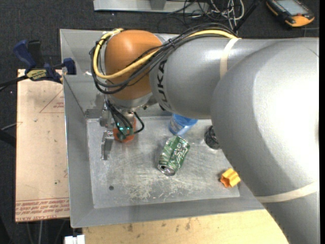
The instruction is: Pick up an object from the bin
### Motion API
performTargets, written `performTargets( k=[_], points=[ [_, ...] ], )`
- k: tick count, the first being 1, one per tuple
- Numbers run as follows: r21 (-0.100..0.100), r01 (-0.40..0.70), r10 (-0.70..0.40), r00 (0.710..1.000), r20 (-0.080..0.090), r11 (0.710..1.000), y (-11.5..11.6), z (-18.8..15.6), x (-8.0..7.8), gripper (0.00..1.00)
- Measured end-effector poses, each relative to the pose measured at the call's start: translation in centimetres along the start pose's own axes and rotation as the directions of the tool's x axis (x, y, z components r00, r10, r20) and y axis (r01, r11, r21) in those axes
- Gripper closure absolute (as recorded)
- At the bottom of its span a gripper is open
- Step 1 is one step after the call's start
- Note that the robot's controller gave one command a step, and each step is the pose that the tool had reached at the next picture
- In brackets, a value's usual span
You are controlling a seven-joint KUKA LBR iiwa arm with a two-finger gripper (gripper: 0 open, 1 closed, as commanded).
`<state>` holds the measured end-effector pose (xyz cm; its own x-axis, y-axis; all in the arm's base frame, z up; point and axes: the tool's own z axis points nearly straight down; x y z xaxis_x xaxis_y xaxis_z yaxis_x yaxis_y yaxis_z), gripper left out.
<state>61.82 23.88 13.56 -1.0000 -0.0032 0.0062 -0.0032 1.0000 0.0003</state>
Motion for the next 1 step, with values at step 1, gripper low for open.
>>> performTargets(
  k=[1],
  points=[
    [-0.001,-0.002,0.002,1.000,0.007,1.000,-0.06,-0.40,-0.22,0.00]
  ],
)
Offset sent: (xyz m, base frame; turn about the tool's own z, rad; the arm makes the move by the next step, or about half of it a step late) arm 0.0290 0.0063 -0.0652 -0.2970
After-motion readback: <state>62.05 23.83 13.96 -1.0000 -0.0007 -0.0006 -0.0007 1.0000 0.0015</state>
